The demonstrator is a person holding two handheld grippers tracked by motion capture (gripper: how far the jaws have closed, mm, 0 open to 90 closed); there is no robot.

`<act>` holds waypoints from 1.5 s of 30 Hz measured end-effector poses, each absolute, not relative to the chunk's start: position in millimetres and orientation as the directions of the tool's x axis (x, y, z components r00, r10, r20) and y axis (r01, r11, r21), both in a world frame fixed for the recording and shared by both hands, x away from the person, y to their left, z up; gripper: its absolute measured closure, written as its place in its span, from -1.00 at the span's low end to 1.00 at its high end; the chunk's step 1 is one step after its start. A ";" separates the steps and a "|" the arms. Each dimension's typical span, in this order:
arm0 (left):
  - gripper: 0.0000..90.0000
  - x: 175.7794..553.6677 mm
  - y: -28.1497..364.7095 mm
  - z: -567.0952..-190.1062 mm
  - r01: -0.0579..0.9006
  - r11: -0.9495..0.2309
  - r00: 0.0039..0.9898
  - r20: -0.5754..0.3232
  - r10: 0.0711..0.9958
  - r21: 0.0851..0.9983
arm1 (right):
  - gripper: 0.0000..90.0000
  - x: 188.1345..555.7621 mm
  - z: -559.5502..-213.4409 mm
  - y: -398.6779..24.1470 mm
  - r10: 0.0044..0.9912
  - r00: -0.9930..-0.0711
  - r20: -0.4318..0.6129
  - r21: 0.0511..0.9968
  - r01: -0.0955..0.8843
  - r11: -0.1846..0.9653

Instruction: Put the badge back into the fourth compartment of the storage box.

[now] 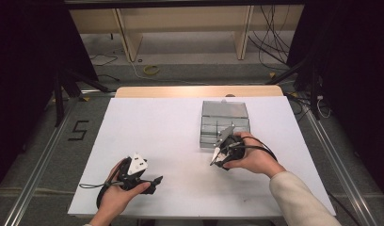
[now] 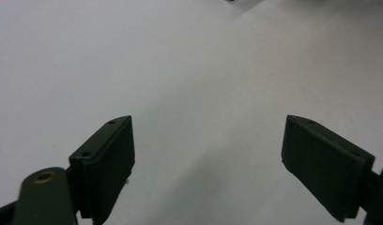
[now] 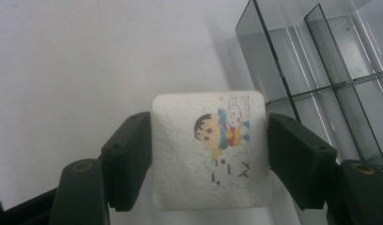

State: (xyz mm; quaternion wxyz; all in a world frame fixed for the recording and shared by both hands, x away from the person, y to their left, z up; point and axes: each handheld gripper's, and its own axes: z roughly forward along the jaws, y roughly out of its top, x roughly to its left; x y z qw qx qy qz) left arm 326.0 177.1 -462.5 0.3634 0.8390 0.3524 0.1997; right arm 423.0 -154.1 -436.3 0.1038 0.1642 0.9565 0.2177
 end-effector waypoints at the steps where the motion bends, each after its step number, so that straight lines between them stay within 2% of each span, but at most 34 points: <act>1: -0.62 326.0 177.0 -462.5 0.446 -0.488 0.672 0.079 0.736 0.751 | -0.25 423.2 -436.1 -154.1 0.360 -0.924 -0.129 0.452 0.268 0.851; 37: -0.62 327.4 170.8 -460.1 0.433 -0.491 0.680 0.084 0.729 0.756 | -0.25 428.2 -415.3 -157.1 0.391 -0.873 -0.292 0.516 0.200 0.833; 45: -0.62 327.3 171.8 -461.0 0.439 -0.484 0.679 0.074 0.731 0.757 | -0.25 432.1 -417.1 -150.7 0.373 -0.873 -0.313 0.495 0.185 0.849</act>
